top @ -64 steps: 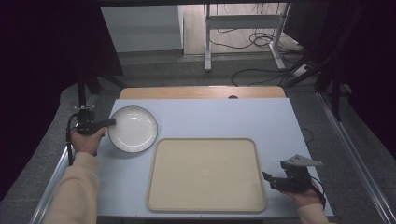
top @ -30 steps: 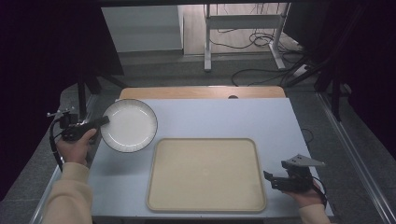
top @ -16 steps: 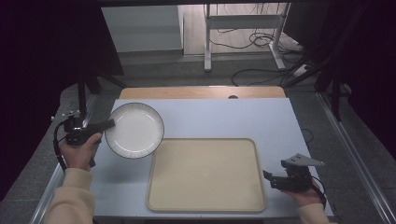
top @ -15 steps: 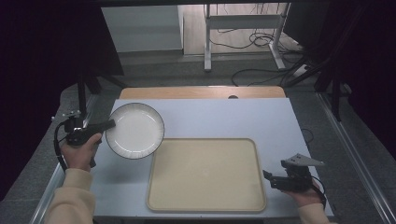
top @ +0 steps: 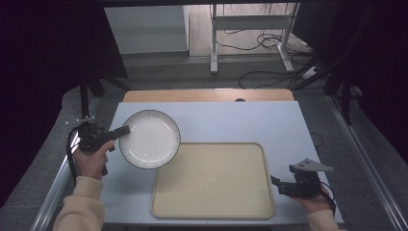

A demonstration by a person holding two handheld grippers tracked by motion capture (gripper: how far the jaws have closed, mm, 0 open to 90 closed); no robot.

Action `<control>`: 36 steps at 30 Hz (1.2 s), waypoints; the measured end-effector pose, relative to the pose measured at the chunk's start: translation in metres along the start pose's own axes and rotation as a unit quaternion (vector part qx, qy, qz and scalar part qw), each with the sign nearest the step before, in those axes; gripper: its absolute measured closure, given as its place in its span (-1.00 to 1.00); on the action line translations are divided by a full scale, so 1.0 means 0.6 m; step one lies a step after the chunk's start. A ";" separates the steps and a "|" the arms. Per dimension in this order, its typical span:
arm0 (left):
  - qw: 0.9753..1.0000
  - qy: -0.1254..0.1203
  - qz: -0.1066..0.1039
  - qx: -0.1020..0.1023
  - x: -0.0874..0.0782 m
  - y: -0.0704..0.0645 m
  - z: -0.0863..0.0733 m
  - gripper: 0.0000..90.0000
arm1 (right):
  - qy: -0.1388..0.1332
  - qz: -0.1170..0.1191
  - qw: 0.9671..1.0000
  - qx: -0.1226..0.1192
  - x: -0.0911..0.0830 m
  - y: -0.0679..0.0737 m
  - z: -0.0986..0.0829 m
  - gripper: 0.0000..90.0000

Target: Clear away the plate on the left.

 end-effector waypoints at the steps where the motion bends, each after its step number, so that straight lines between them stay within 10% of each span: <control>1: 1.000 0.001 -0.003 -0.001 0.001 -0.003 -0.001 0.85 | 0.000 0.000 1.000 0.000 0.000 0.000 0.000 -0.62; 36: 0.995 0.064 -0.072 0.036 0.094 -0.112 -0.046 0.84 | -0.001 -0.003 1.000 -0.001 -0.001 0.001 0.000 -0.62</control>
Point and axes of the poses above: each handheld gripper's, and its own axes: x roughly forward along the jaws, z roughly out of its top, y roughly to its left, the point moved 4 cm from there along x, roughly forward along the jaws, and after that the axes turned 3 degrees about -y, right-handed, at the moved point
